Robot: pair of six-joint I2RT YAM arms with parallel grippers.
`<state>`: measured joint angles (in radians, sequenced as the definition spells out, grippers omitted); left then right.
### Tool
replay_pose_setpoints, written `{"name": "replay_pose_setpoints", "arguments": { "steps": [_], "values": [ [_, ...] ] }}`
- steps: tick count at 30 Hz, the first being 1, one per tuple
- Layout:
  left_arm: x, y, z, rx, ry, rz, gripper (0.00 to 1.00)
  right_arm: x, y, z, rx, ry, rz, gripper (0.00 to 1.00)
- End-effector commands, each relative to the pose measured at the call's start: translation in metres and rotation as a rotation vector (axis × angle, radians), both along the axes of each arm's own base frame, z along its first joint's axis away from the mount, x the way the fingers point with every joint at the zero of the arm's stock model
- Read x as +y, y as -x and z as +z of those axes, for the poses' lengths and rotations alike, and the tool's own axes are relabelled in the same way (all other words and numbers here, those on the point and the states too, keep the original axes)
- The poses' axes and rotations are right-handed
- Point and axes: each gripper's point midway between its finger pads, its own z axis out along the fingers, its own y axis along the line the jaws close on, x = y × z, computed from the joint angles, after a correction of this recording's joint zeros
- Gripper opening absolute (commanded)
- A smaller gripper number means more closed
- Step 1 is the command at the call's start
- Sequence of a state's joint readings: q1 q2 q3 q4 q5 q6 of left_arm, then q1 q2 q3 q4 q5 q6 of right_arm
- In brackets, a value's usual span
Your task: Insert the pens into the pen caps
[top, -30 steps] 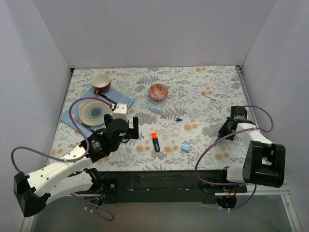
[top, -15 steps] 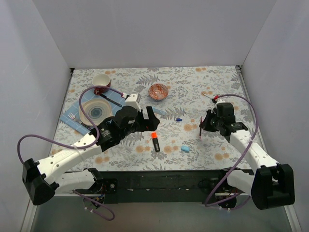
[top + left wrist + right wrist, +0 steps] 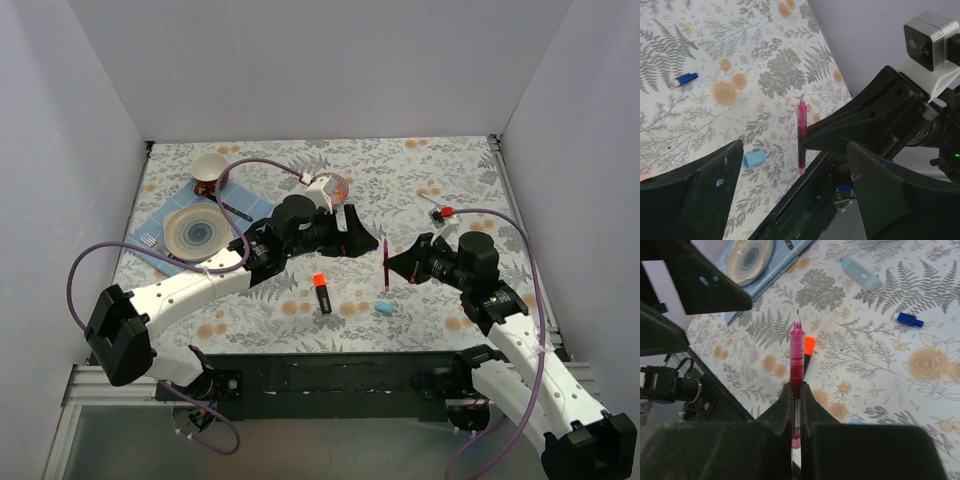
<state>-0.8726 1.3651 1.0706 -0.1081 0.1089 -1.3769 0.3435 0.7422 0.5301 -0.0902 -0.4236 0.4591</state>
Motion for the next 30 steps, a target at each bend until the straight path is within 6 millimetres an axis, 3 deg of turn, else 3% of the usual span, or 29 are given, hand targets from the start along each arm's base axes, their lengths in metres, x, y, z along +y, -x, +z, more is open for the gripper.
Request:
{"name": "replay_pose_setpoints", "arguments": {
  "steps": [1,5,11,14,15,16,17,19,20,22,26,30],
  "values": [
    [-0.03,0.012,0.044,-0.073,0.15,-0.175,0.82,0.015,0.019,0.038,-0.06,-0.121,0.081,0.01],
    [-0.043,0.011,0.038,-0.057,0.167,-0.202,0.77,0.014,0.028,0.054,-0.092,-0.143,0.09,0.01],
    [-0.062,0.014,0.024,-0.024,0.152,-0.247,0.67,0.014,0.035,0.061,-0.099,-0.166,0.103,0.01],
    [-0.067,0.017,0.022,-0.018,0.157,-0.258,0.5,0.015,0.038,0.061,-0.1,-0.168,0.111,0.01],
    [-0.067,0.018,0.022,-0.013,0.159,-0.26,0.4,0.015,0.038,0.061,-0.1,-0.169,0.116,0.01],
    [-0.067,0.018,0.023,-0.014,0.163,-0.264,0.23,0.016,0.04,0.06,-0.096,-0.171,0.129,0.01],
    [-0.067,0.019,0.022,-0.009,0.164,-0.263,0.14,0.017,0.042,0.056,-0.086,-0.17,0.139,0.01],
    [-0.066,0.021,0.024,-0.006,0.167,-0.267,0.0,0.02,0.048,0.053,-0.073,-0.174,0.174,0.12],
    [-0.065,0.021,0.024,-0.002,0.165,-0.266,0.0,0.021,0.05,0.051,-0.065,-0.175,0.19,0.25],
    [-0.065,0.024,0.024,0.013,0.167,-0.275,0.0,0.024,0.057,0.041,-0.041,-0.175,0.229,0.37],
    [-0.067,0.03,0.026,0.032,0.187,-0.304,0.0,0.027,0.067,0.028,-0.014,-0.181,0.29,0.43],
    [-0.067,0.029,0.028,0.03,0.184,-0.298,0.0,0.028,0.074,0.017,0.011,-0.178,0.324,0.4]
  ]
}}
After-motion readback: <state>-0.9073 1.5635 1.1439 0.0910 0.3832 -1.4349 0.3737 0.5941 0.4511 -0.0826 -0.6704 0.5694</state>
